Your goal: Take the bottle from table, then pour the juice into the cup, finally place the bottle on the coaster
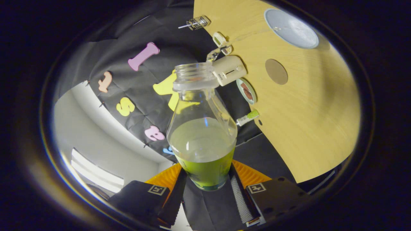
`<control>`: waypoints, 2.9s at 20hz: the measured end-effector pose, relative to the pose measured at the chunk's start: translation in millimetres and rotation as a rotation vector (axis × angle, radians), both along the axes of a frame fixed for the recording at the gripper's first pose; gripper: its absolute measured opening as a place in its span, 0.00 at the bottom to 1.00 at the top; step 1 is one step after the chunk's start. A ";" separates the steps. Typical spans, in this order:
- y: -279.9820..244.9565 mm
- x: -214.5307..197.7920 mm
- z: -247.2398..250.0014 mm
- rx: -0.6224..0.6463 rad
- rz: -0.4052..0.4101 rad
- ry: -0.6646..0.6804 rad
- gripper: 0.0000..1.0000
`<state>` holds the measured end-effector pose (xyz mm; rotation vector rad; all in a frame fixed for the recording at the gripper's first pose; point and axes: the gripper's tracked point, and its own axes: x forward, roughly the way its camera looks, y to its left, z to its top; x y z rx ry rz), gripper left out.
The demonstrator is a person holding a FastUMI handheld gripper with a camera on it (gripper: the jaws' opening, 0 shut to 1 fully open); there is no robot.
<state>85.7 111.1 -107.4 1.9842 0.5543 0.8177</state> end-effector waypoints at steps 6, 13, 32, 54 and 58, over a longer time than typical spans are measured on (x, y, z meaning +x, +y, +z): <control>-5.1 3.6 3.5 0.017 -0.013 0.008 0.76; -7.0 6.6 10.5 0.039 -0.015 0.012 0.76; -6.5 9.8 16.8 0.061 0.005 0.036 0.76; -22.2 -8.8 -3.2 -0.633 -0.052 -0.096 0.76; -27.2 -16.9 0.0 -0.867 -0.061 -0.156 0.77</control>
